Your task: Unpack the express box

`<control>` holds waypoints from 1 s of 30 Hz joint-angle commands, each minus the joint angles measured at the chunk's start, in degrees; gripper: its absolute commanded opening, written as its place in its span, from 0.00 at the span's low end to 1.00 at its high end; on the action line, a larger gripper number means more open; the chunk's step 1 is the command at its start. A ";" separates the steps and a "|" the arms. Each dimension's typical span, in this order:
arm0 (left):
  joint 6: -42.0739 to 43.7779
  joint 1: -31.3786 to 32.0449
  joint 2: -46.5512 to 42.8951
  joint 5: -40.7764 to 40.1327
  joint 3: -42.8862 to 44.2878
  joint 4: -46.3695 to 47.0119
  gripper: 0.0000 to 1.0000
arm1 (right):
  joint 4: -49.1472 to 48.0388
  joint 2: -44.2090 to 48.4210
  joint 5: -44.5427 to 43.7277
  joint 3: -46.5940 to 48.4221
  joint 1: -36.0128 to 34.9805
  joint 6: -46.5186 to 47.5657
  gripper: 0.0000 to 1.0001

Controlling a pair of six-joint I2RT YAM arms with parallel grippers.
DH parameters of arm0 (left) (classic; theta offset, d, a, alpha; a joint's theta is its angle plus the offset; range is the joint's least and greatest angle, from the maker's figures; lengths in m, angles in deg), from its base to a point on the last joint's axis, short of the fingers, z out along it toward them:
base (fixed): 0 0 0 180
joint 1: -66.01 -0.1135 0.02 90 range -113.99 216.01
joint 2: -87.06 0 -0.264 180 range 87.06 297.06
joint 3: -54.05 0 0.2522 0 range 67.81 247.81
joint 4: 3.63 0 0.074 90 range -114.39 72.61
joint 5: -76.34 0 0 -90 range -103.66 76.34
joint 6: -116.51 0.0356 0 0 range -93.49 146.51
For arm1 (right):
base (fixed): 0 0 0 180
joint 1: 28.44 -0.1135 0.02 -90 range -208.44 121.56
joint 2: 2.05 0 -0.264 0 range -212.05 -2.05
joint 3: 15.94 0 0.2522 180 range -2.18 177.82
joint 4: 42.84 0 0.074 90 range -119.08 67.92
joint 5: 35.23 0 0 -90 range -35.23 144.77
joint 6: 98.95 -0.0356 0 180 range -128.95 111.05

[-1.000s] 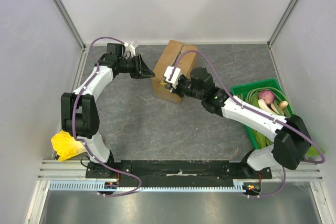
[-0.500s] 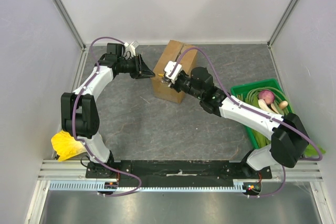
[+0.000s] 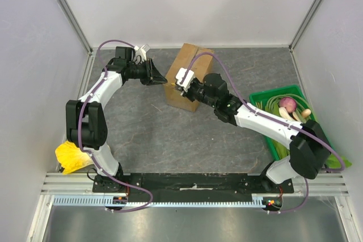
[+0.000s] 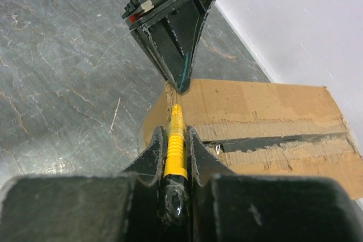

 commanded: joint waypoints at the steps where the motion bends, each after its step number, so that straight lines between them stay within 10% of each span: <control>1: 0.62 -0.24 0.08 1.45 0.93 1.71 0.29 | -0.13 0.07 0.14 -0.92 -0.12 -0.03 0.00; 9: 0.35 -0.24 0.52 1.45 1.02 1.71 0.28 | 0.75 0.59 -1.09 -2.50 -0.12 -0.03 0.00; 13: 0.61 -0.24 1.05 2.50 1.02 1.45 0.02 | 1.27 0.77 -1.79 -3.03 -0.12 0.23 0.00; 30: 2.20 -0.24 0.52 -0.39 0.49 0.30 0.02 | 2.86 5.86 -4.78 -8.82 -0.12 0.58 0.00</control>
